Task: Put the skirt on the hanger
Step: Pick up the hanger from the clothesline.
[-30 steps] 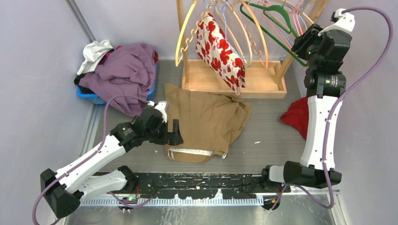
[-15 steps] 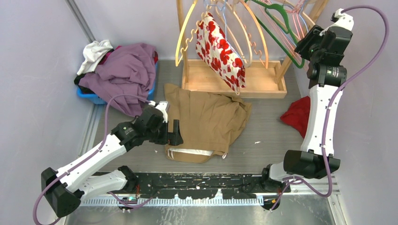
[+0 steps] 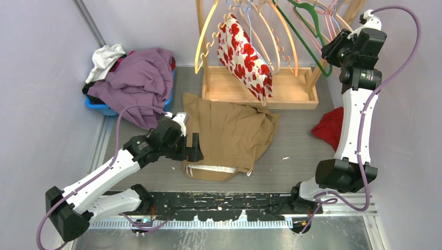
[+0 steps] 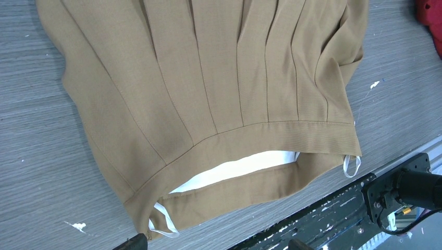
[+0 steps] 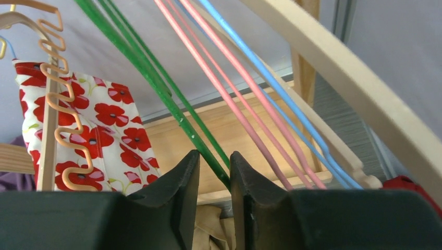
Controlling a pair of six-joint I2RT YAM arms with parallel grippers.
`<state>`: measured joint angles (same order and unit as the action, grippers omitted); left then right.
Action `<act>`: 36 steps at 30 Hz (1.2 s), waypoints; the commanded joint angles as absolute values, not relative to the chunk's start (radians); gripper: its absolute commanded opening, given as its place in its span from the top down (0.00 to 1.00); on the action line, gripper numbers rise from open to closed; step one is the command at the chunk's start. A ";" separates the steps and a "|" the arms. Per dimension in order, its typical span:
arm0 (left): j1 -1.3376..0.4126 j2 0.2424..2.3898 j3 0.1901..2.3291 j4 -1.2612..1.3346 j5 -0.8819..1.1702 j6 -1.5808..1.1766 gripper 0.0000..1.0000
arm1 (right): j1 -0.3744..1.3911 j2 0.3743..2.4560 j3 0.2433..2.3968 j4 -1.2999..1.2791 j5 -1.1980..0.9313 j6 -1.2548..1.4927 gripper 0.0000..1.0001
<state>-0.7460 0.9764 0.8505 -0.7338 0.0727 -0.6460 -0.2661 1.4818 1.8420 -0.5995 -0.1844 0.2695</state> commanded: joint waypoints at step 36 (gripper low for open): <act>-0.744 0.945 0.845 -0.682 0.095 -0.635 0.01 | 0.177 1.558 2.026 -0.750 0.001 0.064 0.71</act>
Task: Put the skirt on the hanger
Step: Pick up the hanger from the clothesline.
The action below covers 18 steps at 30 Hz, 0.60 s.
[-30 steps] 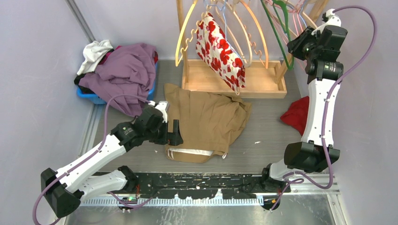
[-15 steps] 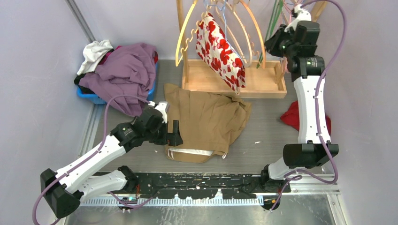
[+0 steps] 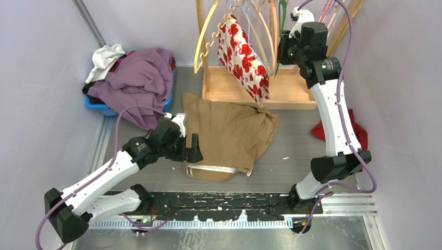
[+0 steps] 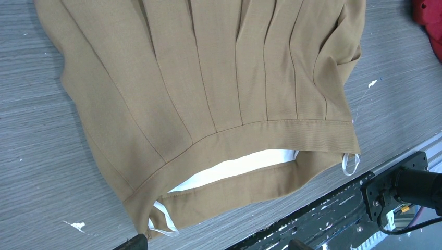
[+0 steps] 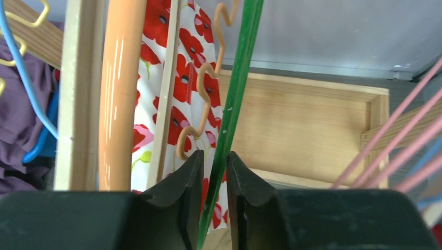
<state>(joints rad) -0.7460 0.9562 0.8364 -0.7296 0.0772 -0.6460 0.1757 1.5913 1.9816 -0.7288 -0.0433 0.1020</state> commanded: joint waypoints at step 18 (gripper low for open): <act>-0.744 0.941 0.848 -0.681 0.101 -0.638 0.01 | 0.107 1.425 2.083 -0.806 0.109 0.154 0.48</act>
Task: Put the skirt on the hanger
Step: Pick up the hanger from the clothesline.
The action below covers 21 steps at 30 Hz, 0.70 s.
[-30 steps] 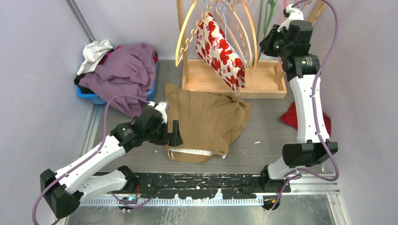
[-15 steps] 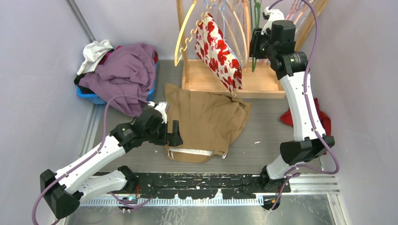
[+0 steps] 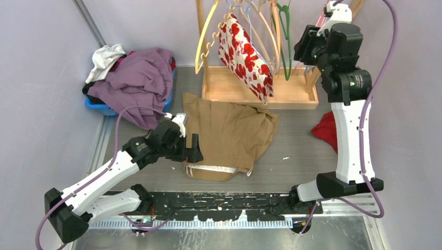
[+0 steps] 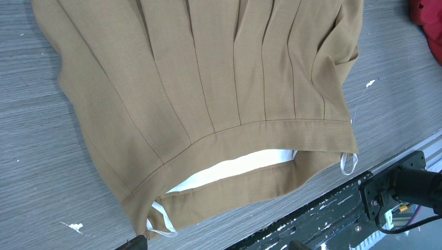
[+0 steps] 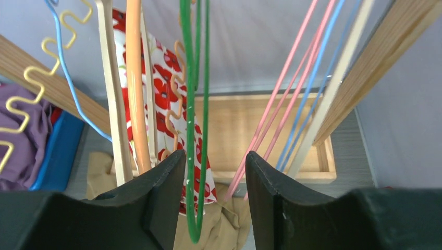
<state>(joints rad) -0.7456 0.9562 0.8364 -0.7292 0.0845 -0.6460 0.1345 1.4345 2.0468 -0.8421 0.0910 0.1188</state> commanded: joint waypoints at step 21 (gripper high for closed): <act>-0.744 0.977 0.864 -0.668 0.100 -0.630 0.01 | -0.050 1.510 2.099 -0.745 0.045 0.198 0.54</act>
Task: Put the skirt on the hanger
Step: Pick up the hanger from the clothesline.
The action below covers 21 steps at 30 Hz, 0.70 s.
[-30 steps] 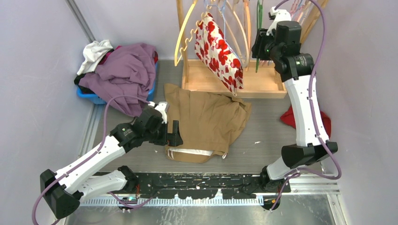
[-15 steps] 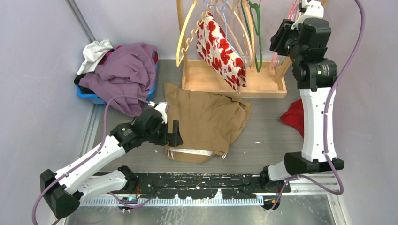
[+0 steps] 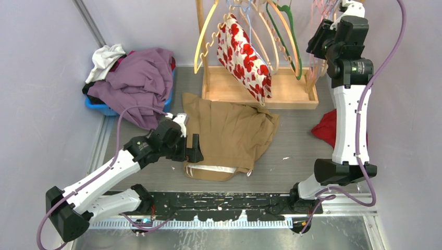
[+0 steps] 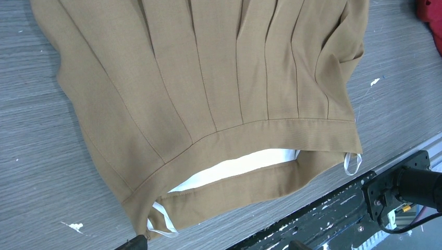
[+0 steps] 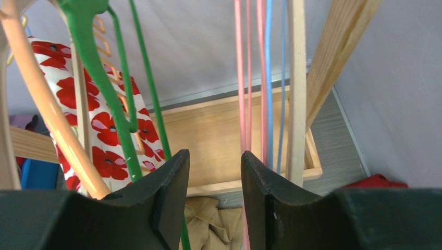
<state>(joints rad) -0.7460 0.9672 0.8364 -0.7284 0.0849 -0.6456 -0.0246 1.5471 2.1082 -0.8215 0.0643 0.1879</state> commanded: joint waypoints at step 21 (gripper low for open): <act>-0.743 0.992 0.876 -0.676 0.092 -0.630 0.01 | -0.145 1.568 2.046 -0.688 -0.018 0.226 0.56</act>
